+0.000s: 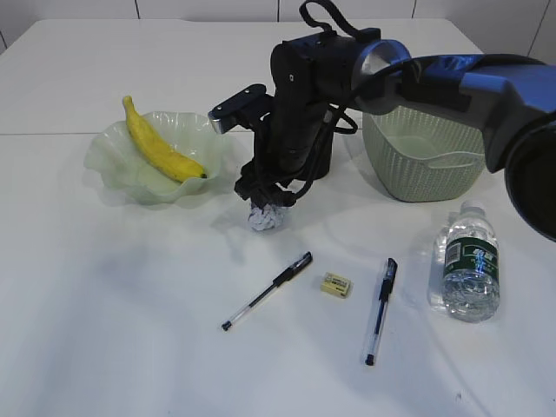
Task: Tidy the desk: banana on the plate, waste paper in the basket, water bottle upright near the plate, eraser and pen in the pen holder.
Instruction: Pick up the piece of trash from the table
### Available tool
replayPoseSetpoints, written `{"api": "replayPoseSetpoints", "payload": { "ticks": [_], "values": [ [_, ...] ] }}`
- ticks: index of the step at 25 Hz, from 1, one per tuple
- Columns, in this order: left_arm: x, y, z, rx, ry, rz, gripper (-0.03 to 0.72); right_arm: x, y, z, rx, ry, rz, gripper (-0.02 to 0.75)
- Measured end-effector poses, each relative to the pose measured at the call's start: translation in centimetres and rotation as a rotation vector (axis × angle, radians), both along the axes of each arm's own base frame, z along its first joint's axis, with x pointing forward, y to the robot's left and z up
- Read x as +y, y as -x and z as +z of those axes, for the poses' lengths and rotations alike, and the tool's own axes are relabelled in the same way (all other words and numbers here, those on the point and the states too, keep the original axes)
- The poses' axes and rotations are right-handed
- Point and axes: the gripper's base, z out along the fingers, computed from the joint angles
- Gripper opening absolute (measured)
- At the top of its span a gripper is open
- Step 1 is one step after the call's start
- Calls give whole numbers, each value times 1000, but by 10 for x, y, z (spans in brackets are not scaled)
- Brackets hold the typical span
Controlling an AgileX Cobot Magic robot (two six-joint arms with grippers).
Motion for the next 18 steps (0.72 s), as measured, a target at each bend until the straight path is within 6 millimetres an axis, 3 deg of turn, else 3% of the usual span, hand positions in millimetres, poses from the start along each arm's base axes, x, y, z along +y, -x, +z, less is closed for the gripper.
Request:
{"api": "replayPoseSetpoints", "payload": {
  "ticks": [10, 18],
  "values": [
    [0, 0, 0, 6, 0, 1, 276, 0, 0, -1, 1, 2, 3, 391],
    [0, 1, -1, 12, -1, 3, 276, 0, 0, -25, 57, 36, 4, 389]
  ]
}}
